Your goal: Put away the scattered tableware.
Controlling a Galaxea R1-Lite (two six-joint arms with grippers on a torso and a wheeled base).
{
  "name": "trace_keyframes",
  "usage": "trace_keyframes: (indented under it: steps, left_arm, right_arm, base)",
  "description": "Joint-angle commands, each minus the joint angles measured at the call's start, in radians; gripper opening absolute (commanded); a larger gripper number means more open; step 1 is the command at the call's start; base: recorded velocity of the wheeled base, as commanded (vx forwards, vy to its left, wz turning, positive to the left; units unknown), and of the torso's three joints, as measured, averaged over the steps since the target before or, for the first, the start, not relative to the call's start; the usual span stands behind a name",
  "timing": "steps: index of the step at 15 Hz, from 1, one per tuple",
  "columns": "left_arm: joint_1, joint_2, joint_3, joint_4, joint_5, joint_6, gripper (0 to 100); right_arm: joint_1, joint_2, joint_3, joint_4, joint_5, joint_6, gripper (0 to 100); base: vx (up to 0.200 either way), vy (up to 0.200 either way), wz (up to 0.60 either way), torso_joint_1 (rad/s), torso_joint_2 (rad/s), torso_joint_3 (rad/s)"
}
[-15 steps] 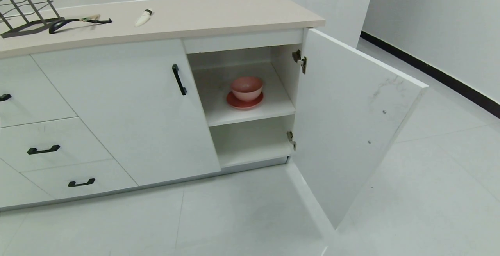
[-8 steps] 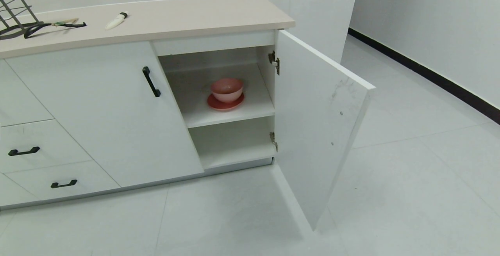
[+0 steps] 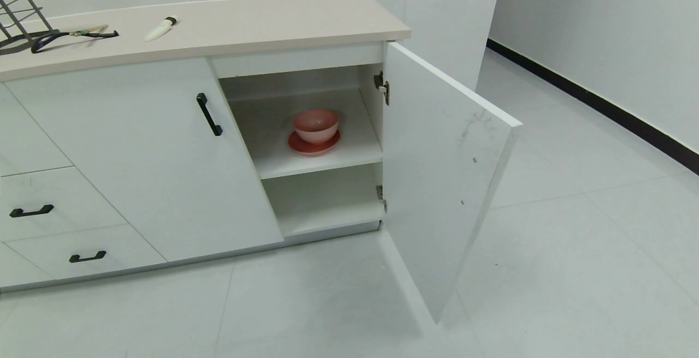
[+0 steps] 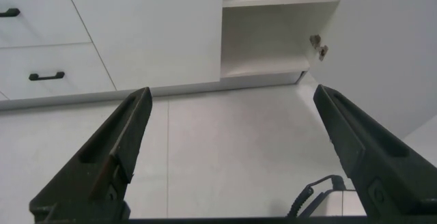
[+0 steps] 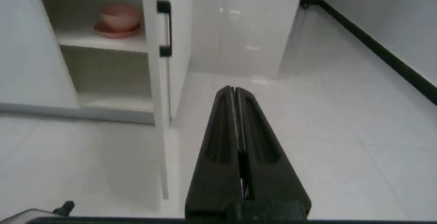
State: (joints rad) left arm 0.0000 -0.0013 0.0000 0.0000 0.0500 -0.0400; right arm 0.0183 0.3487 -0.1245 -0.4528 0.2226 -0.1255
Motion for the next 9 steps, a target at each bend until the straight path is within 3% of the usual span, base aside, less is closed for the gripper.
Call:
trace_keyframes:
  steps: [1, 2, 3, 9]
  left_arm:
    - [0.000, 0.001, 0.000, 0.000, -0.001, 0.005, 100]
    - [0.000, 0.001, 0.000, 0.000, 0.001, -0.003, 100]
    - [0.000, 0.001, 0.000, 0.000, -0.001, -0.001, 100]
    - [0.002, 0.001, 0.000, -0.002, -0.001, 0.003, 100]
  right_arm:
    - [0.040, 0.539, -0.038, -0.511, 0.087, -0.029, 0]
    - [0.038, 0.650, -0.018, -0.650, 0.110, -0.031, 0]
    - [0.042, 0.740, 0.003, -0.715, 0.198, -0.059, 0]
    - [0.088, 1.035, -0.175, -0.779, 0.228, -0.095, 0]
  base:
    - [0.000, 0.000, 0.00, 0.000, 0.00, 0.000]
    - [0.000, 0.000, 0.00, 0.000, 0.00, 0.000]
    - [0.000, 0.000, 0.00, 0.000, 0.00, 0.000]
    - [0.000, 0.000, 0.00, 0.000, 0.00, 0.000]
